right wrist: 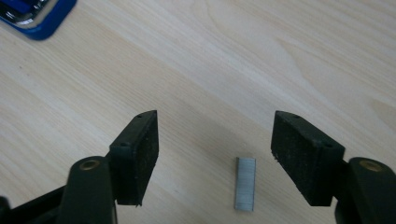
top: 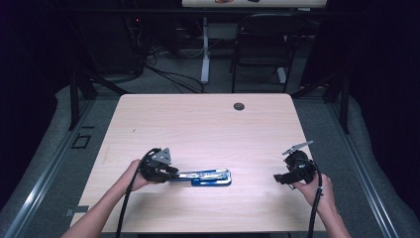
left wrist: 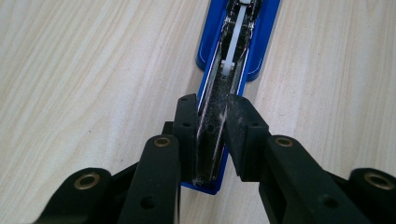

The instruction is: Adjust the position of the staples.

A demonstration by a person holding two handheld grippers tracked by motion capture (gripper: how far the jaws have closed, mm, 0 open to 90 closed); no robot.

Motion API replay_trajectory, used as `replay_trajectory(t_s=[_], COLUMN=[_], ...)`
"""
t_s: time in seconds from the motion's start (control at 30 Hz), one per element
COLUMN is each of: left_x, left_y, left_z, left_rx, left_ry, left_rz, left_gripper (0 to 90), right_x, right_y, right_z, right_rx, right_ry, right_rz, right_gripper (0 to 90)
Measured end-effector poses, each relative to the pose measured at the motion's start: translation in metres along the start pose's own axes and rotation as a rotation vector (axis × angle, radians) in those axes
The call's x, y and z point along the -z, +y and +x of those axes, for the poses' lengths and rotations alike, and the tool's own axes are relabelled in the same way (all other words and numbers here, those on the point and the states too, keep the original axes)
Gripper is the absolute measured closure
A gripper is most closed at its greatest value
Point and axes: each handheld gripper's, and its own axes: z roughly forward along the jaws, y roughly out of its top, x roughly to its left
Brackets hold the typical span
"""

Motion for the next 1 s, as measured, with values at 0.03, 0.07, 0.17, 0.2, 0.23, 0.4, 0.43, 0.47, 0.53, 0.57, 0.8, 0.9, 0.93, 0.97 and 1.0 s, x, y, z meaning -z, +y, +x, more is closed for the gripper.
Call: replay_trajectory(t_s=[0.03, 0.07, 0.17, 0.2, 0.23, 0.4, 0.43, 0.47, 0.53, 0.57, 0.8, 0.9, 0.93, 0.97, 1.0], left_x=[0.000, 0.000, -0.001, -0.001, -0.001, -0.001, -0.001, -0.001, -0.001, -0.001, -0.001, -0.001, -0.001, -0.002, -0.002], left_y=[0.000, 0.000, 0.000, 0.000, 0.001, 0.000, 0.000, 0.000, 0.001, 0.001, 0.001, 0.001, 0.001, 0.001, 0.001], left_z=[0.000, 0.000, 0.000, 0.000, 0.000, 0.000, 0.000, -0.001, -0.001, -0.001, -0.001, -0.001, -0.001, -0.001, -0.001], left_rx=[-0.004, -0.007, -0.002, -0.001, 0.000, 0.002, 0.001, 0.001, 0.001, 0.001, 0.002, 0.002, 0.002, 0.002, 0.002], left_ry=[0.003, 0.003, -0.002, 0.004, -0.002, -0.001, 0.002, 0.001, 0.002, 0.002, 0.002, 0.004, 0.004, 0.004, 0.004], left_rz=[-0.002, -0.001, -0.004, -0.006, -0.005, -0.007, -0.005, -0.007, -0.006, -0.006, -0.007, -0.006, -0.006, -0.006, -0.006], left_gripper=[74.5, 74.6, 74.6, 74.6, 74.5, 74.5, 74.6, 74.5, 74.6, 74.5, 74.6, 74.6, 74.6, 74.5, 74.5], right_x=[-0.001, -0.002, -0.006, -0.008, -0.008, -0.013, -0.015, -0.016, -0.018, -0.019, -0.022, -0.023, -0.023, -0.023, -0.024], right_y=[0.000, -0.001, -0.004, -0.004, -0.005, -0.007, -0.007, -0.008, -0.009, -0.009, -0.008, -0.009, -0.009, -0.009, -0.009], right_z=[-0.002, -0.003, -0.008, -0.009, -0.010, -0.016, -0.017, -0.018, -0.019, -0.019, -0.018, -0.018, -0.018, -0.018, -0.018], right_rx=[0.008, 0.003, -0.016, -0.022, -0.020, -0.017, -0.019, -0.024, -0.028, -0.031, -0.023, -0.025, -0.025, -0.028, -0.032], right_ry=[-0.010, -0.015, 0.007, 0.007, -0.002, -0.022, -0.027, -0.025, -0.026, -0.025, -0.027, -0.037, -0.037, -0.038, -0.045], right_rz=[0.017, 0.020, 0.053, 0.058, 0.071, 0.118, 0.128, 0.133, 0.144, 0.145, 0.164, 0.168, 0.168, 0.168, 0.163], right_gripper=[43.6, 47.6, 55.5, 57.4, 59.4, 65.8, 66.3, 66.6, 67.8, 68.1, 74.4, 76.0, 76.0, 76.6, 76.9])
